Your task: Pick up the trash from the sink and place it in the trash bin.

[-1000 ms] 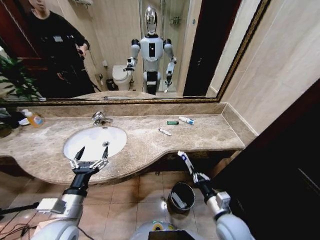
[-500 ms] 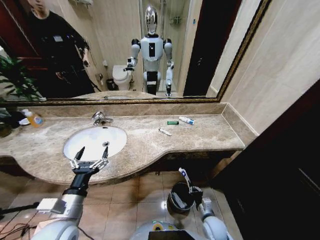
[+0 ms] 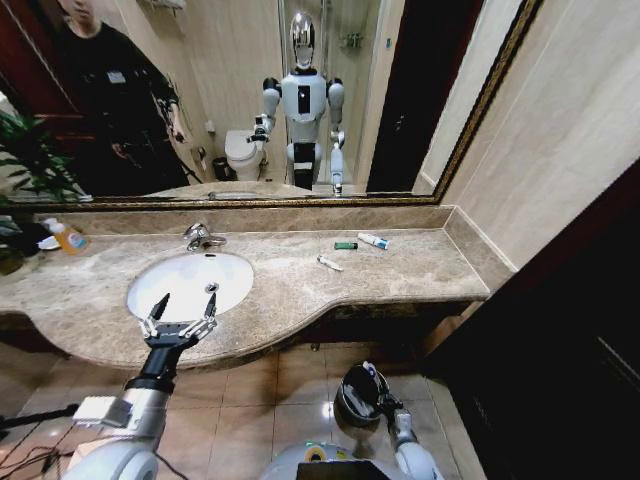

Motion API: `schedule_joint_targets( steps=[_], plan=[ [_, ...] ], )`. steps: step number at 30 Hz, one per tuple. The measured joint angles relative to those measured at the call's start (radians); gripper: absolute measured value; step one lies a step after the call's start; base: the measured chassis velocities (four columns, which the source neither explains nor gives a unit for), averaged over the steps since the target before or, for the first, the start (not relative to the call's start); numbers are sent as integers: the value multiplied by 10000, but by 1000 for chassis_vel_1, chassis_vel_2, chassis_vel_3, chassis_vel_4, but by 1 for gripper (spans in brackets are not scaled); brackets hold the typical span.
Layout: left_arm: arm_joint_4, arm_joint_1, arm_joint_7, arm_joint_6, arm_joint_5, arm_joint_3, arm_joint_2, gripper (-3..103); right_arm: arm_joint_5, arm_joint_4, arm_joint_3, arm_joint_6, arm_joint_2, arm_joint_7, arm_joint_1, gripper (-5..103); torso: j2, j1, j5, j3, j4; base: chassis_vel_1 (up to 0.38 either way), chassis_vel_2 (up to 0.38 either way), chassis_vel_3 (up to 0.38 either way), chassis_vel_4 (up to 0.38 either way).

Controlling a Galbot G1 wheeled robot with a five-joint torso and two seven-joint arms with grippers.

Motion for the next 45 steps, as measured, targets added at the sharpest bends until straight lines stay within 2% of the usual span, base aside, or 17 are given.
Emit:
schedule_joint_targets(
  steps=[1,3,4,7,8,11,14,16,17,19,20,21,23,25,28,38,45],
  plan=[
    [0,0,0,0,0,0,0,100,0,0,0,0,0,0,0,11,0,0,0,0,0,0,0,0,0],
    [0,0,0,0,0,0,0,100,-59,52,-14,9,59,15,-11,21,0,0,0,0,0,0,0,0,0],
    [0,0,0,0,0,0,0,100,-59,52,-14,9,59,15,-11,21,0,0,0,0,0,0,0,0,0],
    [0,0,0,0,0,0,0,100,-133,229,-49,1,87,71,-46,37,0,0,-1,0,0,0,0,0,0],
    [0,0,0,0,0,0,0,100,-133,229,-49,1,87,71,-46,37,0,0,-1,0,0,0,0,0,0],
    [0,0,0,0,0,0,0,100,-190,432,-89,-54,81,78,-90,54,0,0,0,0,0,0,0,0,0],
    [0,0,0,0,0,0,0,100,-215,521,-101,-83,102,90,-113,60,0,0,-1,0,0,0,0,0,0],
    [0,0,0,0,0,0,0,100,-238,669,-124,-160,146,90,-174,71,0,0,0,0,0,0,0,0,0],
    [0,0,0,0,0,0,0,100,-238,669,-124,-160,146,90,-174,71,0,0,0,0,0,0,0,0,0],
    [0,0,0,0,0,0,0,100,-246,794,-148,-233,180,81,-233,81,0,0,-1,0,0,0,0,0,0],
    [0,0,0,0,0,0,0,100,-255,823,-156,-247,196,79,-248,81,0,0,0,0,0,0,0,0,0],
    [-1,0,0,0,0,0,0,100,-272,857,-163,-265,217,77,-264,91,0,0,0,0,0,0,0,0,0],
    [0,0,0,-1,0,0,0,100,-278,861,-162,-267,225,77,-266,91,0,0,-1,0,0,0,0,0,0],
    [0,0,0,0,0,0,0,100,-311,860,-163,-270,241,78,-274,99,0,0,0,0,0,0,0,0,0],
    [-1,0,0,0,0,0,0,100,-318,856,-159,-270,242,82,-282,100,0,0,-1,0,0,0,0,0,0],
    [0,0,0,0,0,0,0,100,-294,1057,-129,-293,212,104,-408,100,0,0,0,0,0,0,0,0,0],
    [0,0,0,0,0,0,0,100,-113,2120,-61,-359,153,106,-861,100,0,0,0,0,0,0,0,0,0]
  ],
)
